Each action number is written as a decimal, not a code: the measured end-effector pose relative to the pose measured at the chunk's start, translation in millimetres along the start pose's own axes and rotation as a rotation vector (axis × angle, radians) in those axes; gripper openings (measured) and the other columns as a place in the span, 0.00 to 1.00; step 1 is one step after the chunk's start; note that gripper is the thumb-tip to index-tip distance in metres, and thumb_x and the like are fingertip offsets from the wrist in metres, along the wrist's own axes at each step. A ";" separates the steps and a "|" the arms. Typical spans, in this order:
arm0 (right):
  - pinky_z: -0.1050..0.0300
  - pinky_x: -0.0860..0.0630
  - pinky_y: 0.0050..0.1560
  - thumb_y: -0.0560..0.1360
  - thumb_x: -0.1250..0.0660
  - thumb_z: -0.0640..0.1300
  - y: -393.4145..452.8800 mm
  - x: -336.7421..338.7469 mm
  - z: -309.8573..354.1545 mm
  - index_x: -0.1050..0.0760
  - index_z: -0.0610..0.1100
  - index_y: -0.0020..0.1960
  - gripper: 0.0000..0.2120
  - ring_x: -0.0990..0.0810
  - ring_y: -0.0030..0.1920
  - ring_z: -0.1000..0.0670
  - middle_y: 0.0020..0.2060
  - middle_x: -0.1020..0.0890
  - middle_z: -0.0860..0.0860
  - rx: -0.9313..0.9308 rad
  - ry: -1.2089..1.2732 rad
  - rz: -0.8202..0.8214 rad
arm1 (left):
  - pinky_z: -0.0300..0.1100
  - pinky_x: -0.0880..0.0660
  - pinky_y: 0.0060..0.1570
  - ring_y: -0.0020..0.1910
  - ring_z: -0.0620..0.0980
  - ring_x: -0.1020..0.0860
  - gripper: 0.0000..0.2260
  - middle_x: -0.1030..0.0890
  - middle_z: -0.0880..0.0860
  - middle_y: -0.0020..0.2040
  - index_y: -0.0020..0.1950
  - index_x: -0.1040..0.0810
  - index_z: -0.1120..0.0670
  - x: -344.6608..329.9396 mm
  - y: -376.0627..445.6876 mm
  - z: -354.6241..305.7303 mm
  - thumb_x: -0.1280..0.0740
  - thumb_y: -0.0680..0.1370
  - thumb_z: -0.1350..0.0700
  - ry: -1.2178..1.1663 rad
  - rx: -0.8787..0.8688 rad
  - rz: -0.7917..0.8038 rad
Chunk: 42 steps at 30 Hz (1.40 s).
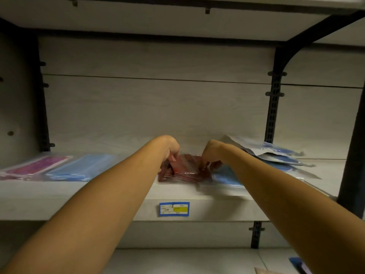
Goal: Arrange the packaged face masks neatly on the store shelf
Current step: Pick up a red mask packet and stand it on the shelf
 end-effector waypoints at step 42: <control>0.39 0.18 0.48 0.83 0.47 0.37 0.7 0.9 15.3 0.29 0.31 0.57 0.11 0.19 0.38 0.37 0.43 0.20 0.34 -0.004 0.682 -0.007 | 0.43 0.25 0.33 0.32 0.55 0.24 0.06 0.22 0.59 0.39 0.41 0.24 0.60 65.0 31.4 4.9 0.32 0.72 0.70 -0.511 -0.251 -0.178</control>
Point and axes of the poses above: each hand's wrist, its own y-axis towards the middle knuckle, its own x-axis out of the back of the hand, z = x × y, the point moved 2 cm from there along y, towards the middle knuckle
